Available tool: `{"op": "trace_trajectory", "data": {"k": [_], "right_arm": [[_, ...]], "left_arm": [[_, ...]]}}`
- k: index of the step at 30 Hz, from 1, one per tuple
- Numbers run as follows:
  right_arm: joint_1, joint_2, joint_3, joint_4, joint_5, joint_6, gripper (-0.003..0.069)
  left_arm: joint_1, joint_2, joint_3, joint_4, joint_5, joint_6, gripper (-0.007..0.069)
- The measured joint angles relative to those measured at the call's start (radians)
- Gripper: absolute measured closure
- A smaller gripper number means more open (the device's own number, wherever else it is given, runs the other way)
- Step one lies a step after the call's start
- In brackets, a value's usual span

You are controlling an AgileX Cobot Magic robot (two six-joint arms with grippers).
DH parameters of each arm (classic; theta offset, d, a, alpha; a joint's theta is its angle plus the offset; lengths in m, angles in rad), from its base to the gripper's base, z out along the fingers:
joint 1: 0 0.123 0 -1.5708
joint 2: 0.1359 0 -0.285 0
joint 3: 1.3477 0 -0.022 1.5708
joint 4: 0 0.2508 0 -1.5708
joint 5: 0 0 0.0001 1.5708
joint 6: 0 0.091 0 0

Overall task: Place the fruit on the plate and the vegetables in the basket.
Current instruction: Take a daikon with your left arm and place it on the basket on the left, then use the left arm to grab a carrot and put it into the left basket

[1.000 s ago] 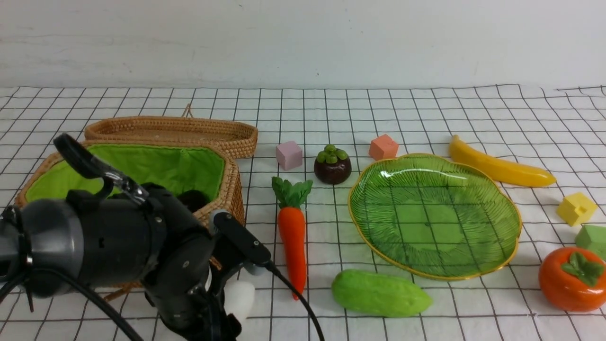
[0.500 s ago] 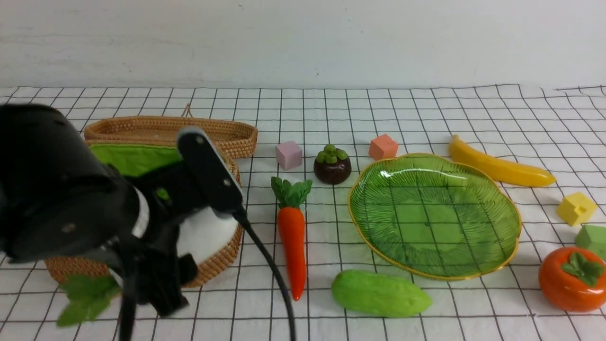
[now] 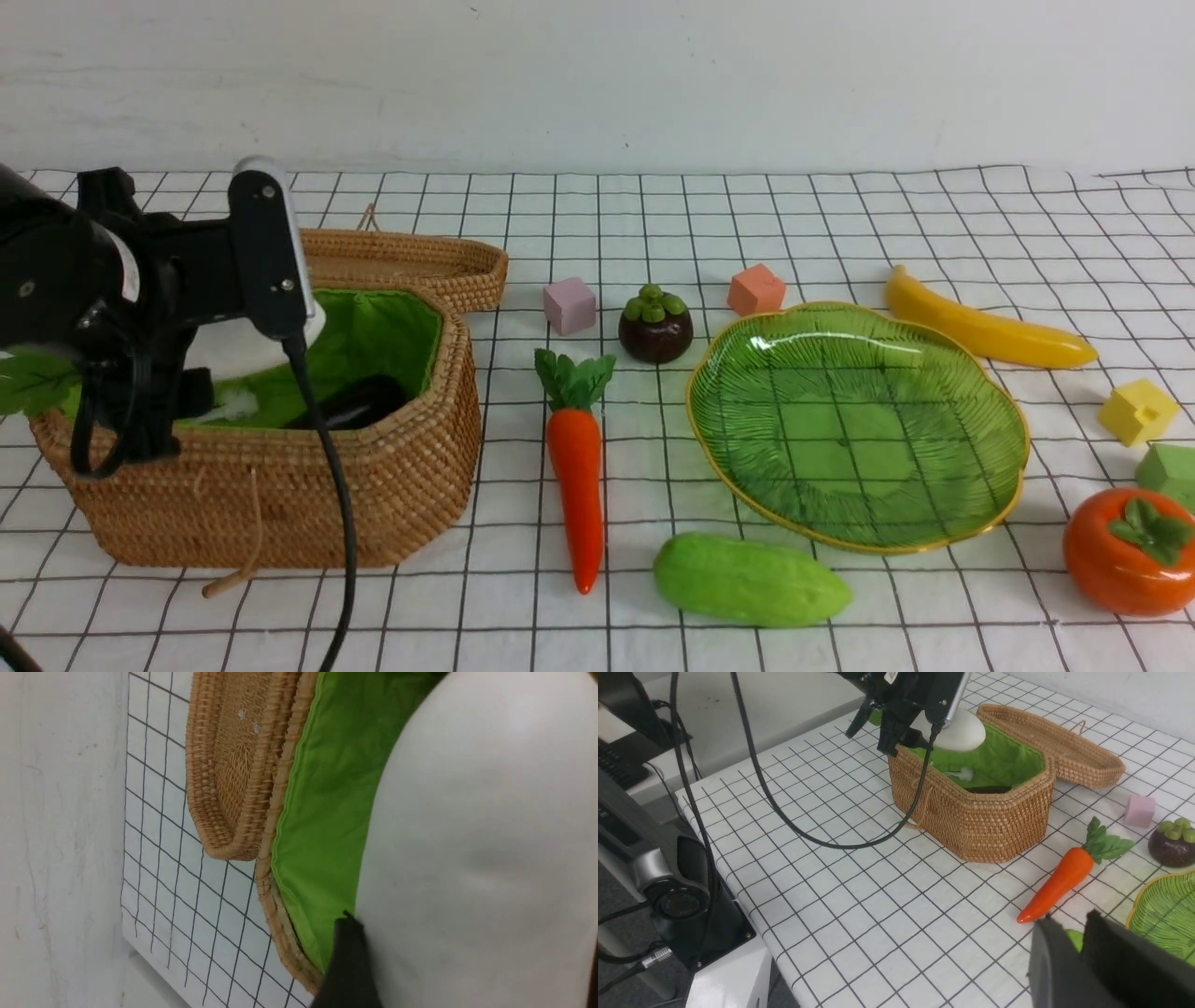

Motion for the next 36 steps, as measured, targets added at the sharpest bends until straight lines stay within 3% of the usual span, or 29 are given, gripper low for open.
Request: {"op": "trace_trajectory", "data": {"k": [3, 6, 9, 14, 17, 18, 20, 22, 23, 25, 27, 33, 36], "right_arm": [[0.000, 0.000, 0.000, -0.001, 0.008, 0.000, 0.0539], [0.000, 0.000, 0.000, -0.001, 0.008, 0.000, 0.0539], [0.000, 0.000, 0.000, -0.006, 0.008, 0.000, 0.0538], [0.000, 0.000, 0.000, -0.028, 0.012, 0.000, 0.0535], [0.000, 0.000, -0.001, -0.043, 0.026, 0.045, 0.0531], [0.000, 0.000, -0.003, -0.046, 0.030, 0.051, 0.0531], [0.000, 0.000, -0.018, -0.099, 0.058, 0.139, 0.0529], [0.000, 0.000, -0.022, -0.129, 0.072, 0.180, 0.0529], [0.000, 0.000, -0.027, -0.166, 0.091, 0.221, 0.0526], [0.000, 0.000, -0.028, -0.197, 0.113, 0.245, 0.0526], [0.000, 0.000, -0.028, -0.206, 0.130, 0.252, 0.0526], [0.000, 0.000, -0.029, -0.213, 0.185, 0.255, 0.0519], [0.000, 0.000, -0.029, -0.214, 0.189, 0.255, 0.0518]], "left_arm": [[0.000, 0.009, 0.000, 0.000, -0.035, -0.022, 0.0081], [0.000, 0.009, 0.000, 0.002, -0.057, -0.043, -0.0006], [0.000, 0.008, 0.000, 0.003, -0.060, -0.066, -0.0041], [-0.011, -0.021, 0.000, -0.030, -0.046, -0.202, -0.0011], [-0.072, -0.067, 0.000, -0.181, -0.030, -0.463, 0.0096], [-0.086, -0.075, 0.000, -0.217, -0.030, -0.500, 0.0129], [-0.196, -0.093, -0.009, -0.367, -0.004, -0.733, 0.0293], [-0.244, -0.091, -0.017, -0.432, 0.039, -0.838, 0.0379], [-0.323, -0.071, -0.037, -0.487, 0.099, -0.937, 0.0471], [-0.412, -0.020, -0.080, -0.525, 0.157, -1.000, 0.0532], [-0.462, 0.038, -0.128, -0.534, 0.186, -1.022, 0.0540], [-0.498, 0.296, -0.343, -0.508, 0.296, -1.078, 0.0379], [-0.498, 0.452, -0.460, -0.406, 0.334, -1.189, 0.0226]]}}
